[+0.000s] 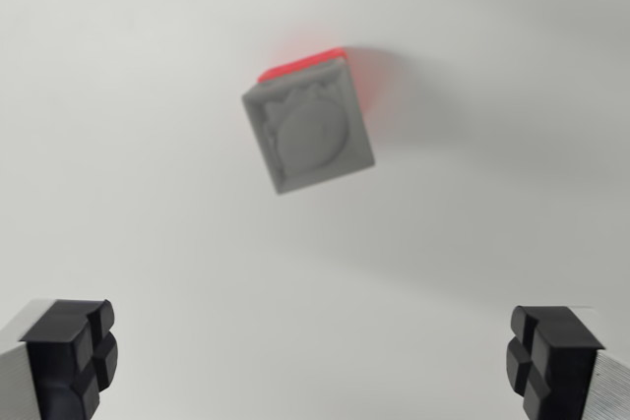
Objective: Destack cube
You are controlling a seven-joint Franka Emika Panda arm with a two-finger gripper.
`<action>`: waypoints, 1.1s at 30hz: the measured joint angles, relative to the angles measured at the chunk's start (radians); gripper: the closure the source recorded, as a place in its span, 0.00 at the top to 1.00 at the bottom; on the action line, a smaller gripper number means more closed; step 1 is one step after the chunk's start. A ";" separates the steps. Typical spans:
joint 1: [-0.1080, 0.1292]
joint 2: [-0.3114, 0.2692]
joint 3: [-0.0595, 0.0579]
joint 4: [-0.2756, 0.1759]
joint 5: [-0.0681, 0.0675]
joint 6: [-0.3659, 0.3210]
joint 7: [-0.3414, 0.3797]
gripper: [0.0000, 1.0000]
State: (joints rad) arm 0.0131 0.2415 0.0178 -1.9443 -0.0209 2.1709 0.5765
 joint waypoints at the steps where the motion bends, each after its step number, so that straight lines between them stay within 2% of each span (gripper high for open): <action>1: 0.000 0.006 0.000 -0.001 0.000 0.008 -0.016 1.00; 7: -0.001 0.046 0.004 -0.009 0.000 0.058 -0.111 1.00; 16: -0.012 0.123 0.017 -0.010 0.000 0.140 -0.272 1.00; 20: -0.013 0.147 0.018 -0.011 0.000 0.167 -0.297 1.00; 33: -0.013 0.246 0.017 -0.021 0.000 0.276 -0.299 1.00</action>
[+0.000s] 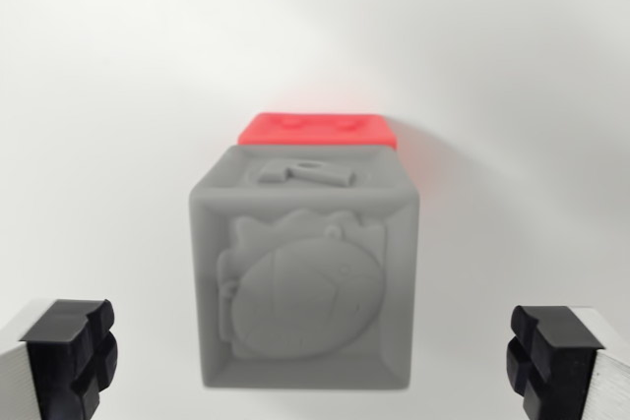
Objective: Destack cube
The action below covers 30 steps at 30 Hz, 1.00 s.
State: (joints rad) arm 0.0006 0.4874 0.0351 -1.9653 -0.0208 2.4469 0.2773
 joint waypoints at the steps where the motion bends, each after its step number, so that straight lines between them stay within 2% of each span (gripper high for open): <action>1: 0.000 0.007 0.000 0.000 0.000 0.007 0.000 1.00; 11: 0.002 0.067 -0.003 0.001 0.000 0.065 0.000 1.00; 23: 0.005 0.104 -0.006 0.007 0.000 0.097 0.000 1.00; 24: 0.005 0.105 -0.007 0.007 0.000 0.098 0.000 0.00; 30: 0.005 0.105 -0.007 0.008 0.000 0.099 0.000 0.00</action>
